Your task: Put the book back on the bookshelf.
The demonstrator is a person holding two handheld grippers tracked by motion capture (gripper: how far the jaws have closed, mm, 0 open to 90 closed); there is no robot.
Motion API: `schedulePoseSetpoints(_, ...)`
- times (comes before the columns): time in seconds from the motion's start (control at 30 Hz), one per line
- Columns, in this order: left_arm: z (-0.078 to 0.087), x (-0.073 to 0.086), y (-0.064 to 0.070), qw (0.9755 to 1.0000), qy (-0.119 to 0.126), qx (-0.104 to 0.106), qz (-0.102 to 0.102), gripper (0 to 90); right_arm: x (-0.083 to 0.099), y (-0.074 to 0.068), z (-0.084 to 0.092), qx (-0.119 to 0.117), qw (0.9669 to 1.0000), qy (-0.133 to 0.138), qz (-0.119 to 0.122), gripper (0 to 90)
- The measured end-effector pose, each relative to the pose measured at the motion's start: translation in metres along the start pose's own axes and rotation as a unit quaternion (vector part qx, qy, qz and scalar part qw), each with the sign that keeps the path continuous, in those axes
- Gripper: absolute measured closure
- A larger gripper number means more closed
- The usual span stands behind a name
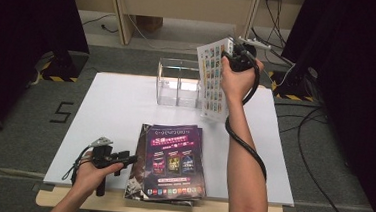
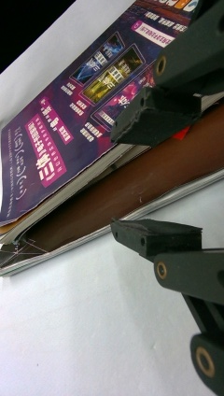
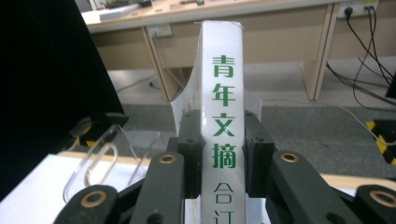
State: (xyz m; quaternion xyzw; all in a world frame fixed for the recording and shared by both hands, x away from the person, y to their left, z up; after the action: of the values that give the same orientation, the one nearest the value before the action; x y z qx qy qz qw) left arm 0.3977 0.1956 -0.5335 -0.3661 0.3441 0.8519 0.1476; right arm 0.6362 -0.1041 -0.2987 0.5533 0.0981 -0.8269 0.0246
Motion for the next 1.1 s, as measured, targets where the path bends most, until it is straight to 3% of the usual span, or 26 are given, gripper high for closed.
schedulePoseSetpoints(0.27, 0.0, -0.001, -0.001, 1.0, 0.002, -0.001, 0.001, 50.3, -0.012, -0.001, -0.009, -0.016, 0.9994, 0.028, -0.014, 73.7)
schedulePoseSetpoints(0.57, -0.003, 0.001, -0.001, 1.0, -0.003, 0.001, 0.001, 50.3, 0.007, 0.014, -0.018, -0.002, 0.9996, 0.013, -0.025, 73.6)
schedulePoseSetpoints(0.8, -0.004, 0.0, 0.0, 1.0, -0.002, 0.002, -0.001, 50.3, 0.008, 0.016, -0.019, -0.001, 0.9996, 0.022, -0.02, 73.5)
schedulePoseSetpoints(1.03, -0.002, 0.001, 0.0, 1.0, -0.004, 0.002, -0.001, 50.3, 0.012, 0.014, -0.006, 0.01, 0.9997, 0.023, -0.003, 72.6)
schedulePoseSetpoints(1.1, 0.0, 0.0, 0.001, 1.0, -0.001, 0.003, -0.001, 50.3, 0.018, 0.01, 0.015, 0.008, 0.9996, 0.022, 0.015, 72.3)
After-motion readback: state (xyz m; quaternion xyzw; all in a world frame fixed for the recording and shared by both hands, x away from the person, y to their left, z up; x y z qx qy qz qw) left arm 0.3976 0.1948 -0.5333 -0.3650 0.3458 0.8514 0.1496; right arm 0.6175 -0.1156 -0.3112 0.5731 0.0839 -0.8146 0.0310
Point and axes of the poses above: each handheld gripper's, and its own axes: z roughly backward along the jaws, x roughly out of its underside, y roughly to its right, the point moved 9 cm from there along -z, roughly forward along the jaws, and after that the axes turned 7 degrees about x, right-handed, at the moved point
